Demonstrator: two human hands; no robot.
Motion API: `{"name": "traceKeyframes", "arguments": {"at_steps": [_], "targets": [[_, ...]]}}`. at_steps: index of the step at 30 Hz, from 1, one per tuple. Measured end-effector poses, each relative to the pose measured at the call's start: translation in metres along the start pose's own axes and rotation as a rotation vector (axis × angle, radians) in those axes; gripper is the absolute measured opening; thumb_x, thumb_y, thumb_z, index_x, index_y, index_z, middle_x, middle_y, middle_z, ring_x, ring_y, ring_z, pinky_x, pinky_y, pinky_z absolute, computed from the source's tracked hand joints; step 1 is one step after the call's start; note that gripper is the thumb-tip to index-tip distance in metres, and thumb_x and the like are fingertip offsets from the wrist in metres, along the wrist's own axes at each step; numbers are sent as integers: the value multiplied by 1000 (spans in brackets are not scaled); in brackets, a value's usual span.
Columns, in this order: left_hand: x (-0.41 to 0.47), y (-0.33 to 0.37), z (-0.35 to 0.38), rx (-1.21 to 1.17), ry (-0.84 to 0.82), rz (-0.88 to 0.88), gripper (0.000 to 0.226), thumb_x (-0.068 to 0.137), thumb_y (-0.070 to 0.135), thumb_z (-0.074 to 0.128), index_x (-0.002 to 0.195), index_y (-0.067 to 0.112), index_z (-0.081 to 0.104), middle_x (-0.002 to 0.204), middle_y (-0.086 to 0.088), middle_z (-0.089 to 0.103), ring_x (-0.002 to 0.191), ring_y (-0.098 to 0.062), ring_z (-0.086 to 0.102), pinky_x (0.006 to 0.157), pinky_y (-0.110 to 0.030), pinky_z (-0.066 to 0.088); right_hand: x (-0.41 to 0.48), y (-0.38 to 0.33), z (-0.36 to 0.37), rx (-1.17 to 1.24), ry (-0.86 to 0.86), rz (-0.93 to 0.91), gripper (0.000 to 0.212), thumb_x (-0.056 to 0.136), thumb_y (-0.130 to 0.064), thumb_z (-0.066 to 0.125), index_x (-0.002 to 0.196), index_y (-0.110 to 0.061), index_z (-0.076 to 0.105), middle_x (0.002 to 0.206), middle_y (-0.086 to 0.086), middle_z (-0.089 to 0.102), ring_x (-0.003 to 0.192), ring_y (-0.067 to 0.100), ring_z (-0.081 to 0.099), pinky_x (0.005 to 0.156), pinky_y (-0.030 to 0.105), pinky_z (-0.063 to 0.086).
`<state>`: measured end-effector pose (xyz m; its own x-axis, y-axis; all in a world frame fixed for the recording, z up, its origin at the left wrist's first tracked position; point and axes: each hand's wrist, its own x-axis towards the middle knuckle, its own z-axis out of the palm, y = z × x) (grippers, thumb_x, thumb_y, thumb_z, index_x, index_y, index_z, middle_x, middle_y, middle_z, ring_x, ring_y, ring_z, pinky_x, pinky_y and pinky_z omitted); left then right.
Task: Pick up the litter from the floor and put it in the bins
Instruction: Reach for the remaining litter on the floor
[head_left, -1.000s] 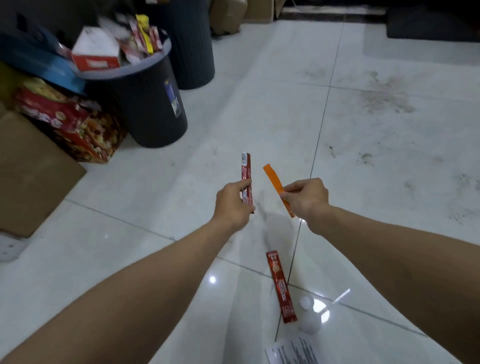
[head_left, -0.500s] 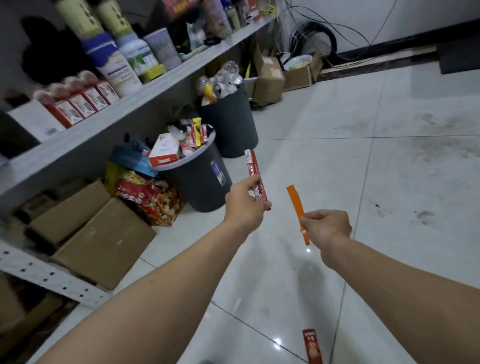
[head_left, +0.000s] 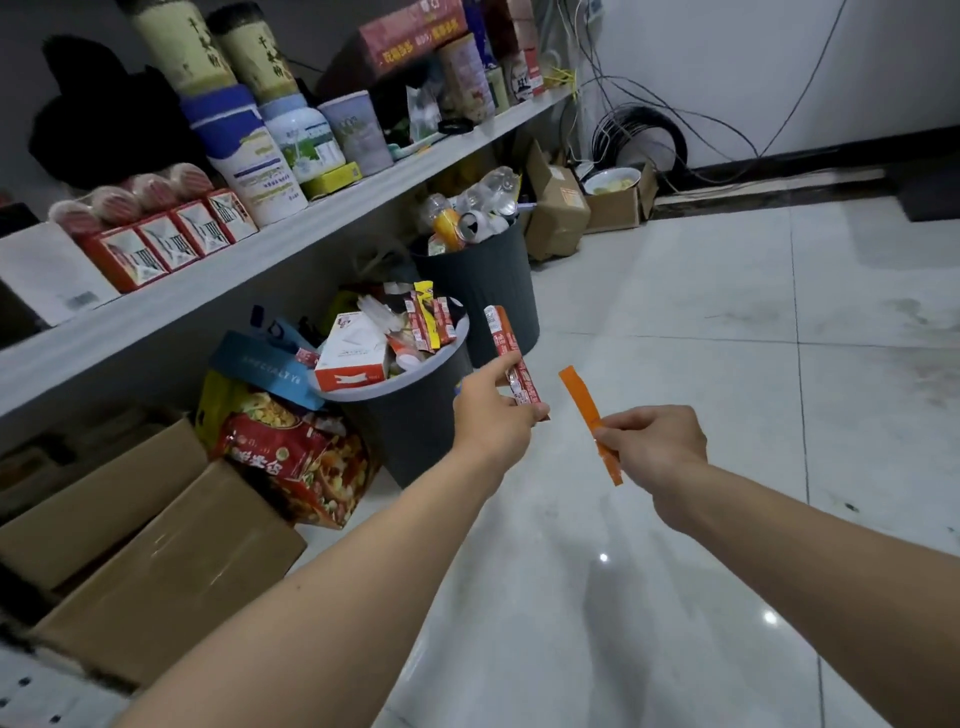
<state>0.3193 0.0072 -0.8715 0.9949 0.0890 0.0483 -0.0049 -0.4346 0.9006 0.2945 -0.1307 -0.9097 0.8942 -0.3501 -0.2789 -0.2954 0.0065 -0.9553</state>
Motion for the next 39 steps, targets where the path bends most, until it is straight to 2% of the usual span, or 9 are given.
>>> {"name": "traceKeyframes", "arguments": {"at_steps": [3, 8, 13, 17, 23, 28, 32, 35, 39], "targets": [[28, -9, -22, -42, 21, 27, 73, 81, 1, 73, 143, 24, 43, 132, -1, 54, 87, -8, 64, 75, -20, 54, 16, -21, 40, 7, 6, -8, 4, 83, -6, 73, 83, -9, 72, 86, 10, 70, 77, 24, 67, 63, 28, 51], [75, -19, -69, -53, 82, 71, 71, 81, 0, 72, 143, 21, 45, 140, 0, 50, 123, -21, 53, 91, -31, 52, 34, -54, 101, 13, -10, -30, 3, 84, -7, 73, 82, -8, 71, 84, 11, 70, 74, 23, 67, 70, 32, 57], [131, -29, -130, -70, 111, 54, 63, 86, -2, 67, 141, 21, 47, 129, 3, 58, 110, -10, 54, 66, -11, 49, 55, -78, 155, -14, -33, -71, 6, 84, -8, 73, 78, -9, 70, 88, 14, 70, 79, 27, 66, 77, 38, 58], [166, -45, -167, 96, 197, 58, 65, 83, 9, 73, 141, 25, 47, 139, 2, 52, 125, -18, 51, 96, -29, 49, 68, -94, 194, -46, -39, -92, 6, 83, -13, 75, 79, -12, 71, 89, 11, 69, 89, 27, 66, 78, 38, 58], [192, -70, -190, 214, 203, 77, 62, 85, 14, 73, 140, 25, 48, 136, 0, 55, 120, -22, 54, 78, -21, 47, 80, -113, 242, -75, -67, -83, 5, 80, -15, 78, 79, -15, 73, 96, 9, 69, 93, 28, 66, 83, 43, 58], [198, -83, -204, 254, 223, 121, 62, 83, 24, 75, 139, 21, 50, 137, 0, 54, 126, -18, 49, 92, -25, 41, 82, -134, 268, -107, -105, -86, 5, 84, -17, 75, 88, -15, 74, 89, 9, 69, 75, 25, 69, 52, 30, 57], [199, -87, -218, 278, 226, 172, 59, 81, 27, 77, 136, 20, 54, 133, 1, 58, 122, -17, 52, 96, -27, 42, 79, -145, 289, -130, -104, -106, 6, 83, -20, 76, 78, -20, 72, 88, 4, 68, 86, 25, 67, 69, 36, 60], [196, -89, -221, 313, 212, 184, 57, 83, 30, 75, 136, 23, 54, 135, 2, 57, 116, -20, 56, 98, -38, 49, 80, -146, 298, -229, -85, -228, 6, 84, -23, 75, 82, -19, 71, 90, -1, 64, 89, 19, 60, 85, 38, 55], [192, -89, -219, 426, 204, 249, 55, 86, 33, 70, 137, 24, 53, 136, 1, 55, 118, -19, 53, 99, -35, 46, 80, -144, 294, -371, -37, -445, 15, 87, -19, 70, 101, -11, 73, 102, 5, 68, 91, 17, 62, 76, 28, 54]]}}
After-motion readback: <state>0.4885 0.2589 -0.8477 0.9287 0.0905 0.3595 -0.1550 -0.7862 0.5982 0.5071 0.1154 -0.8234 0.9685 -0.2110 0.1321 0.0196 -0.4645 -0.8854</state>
